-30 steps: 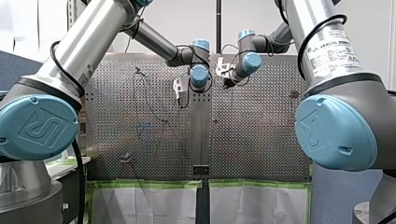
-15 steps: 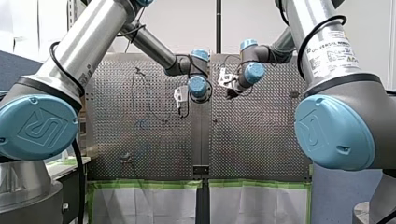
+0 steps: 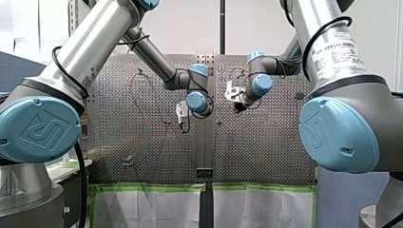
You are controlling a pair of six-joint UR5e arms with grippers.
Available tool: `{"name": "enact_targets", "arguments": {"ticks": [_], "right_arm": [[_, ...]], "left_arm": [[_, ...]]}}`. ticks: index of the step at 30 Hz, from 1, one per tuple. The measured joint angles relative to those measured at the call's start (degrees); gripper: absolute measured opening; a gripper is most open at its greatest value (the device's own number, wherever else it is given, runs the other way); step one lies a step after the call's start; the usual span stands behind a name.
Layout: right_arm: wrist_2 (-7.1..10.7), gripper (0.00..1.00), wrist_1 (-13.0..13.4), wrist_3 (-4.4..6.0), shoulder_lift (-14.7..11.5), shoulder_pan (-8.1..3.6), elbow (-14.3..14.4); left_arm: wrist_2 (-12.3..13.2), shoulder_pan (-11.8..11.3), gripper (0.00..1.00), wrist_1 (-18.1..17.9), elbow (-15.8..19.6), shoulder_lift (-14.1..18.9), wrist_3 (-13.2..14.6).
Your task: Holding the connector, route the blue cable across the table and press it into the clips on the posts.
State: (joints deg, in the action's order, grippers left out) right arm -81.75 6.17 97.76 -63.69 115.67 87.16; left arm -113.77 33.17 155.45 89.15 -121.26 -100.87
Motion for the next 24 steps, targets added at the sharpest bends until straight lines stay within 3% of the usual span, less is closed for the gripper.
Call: {"name": "enact_targets", "arguments": {"ticks": [5, 11, 16, 24], "right_arm": [[0.15, 0.00, 2.00, 0.21, 0.31, -0.03, 2.32], [0.31, 0.00, 2.56, -0.19, 2.55, -0.05, 3.72], [0.43, 0.00, 2.65, -0.31, 4.26, -0.15, 3.88], [0.44, 0.00, 3.28, -0.04, 4.73, -0.90, 3.86]], "left_arm": [[1.49, 0.06, 0.00, -2.41, 2.39, -2.31, -1.35], [2.85, -0.11, 0.00, -4.71, 4.40, -5.00, -2.17], [3.72, -0.19, 0.00, -5.28, 3.39, -7.49, -2.39], [4.82, -0.26, 0.00, -6.25, 1.27, -9.20, -3.80]]}}
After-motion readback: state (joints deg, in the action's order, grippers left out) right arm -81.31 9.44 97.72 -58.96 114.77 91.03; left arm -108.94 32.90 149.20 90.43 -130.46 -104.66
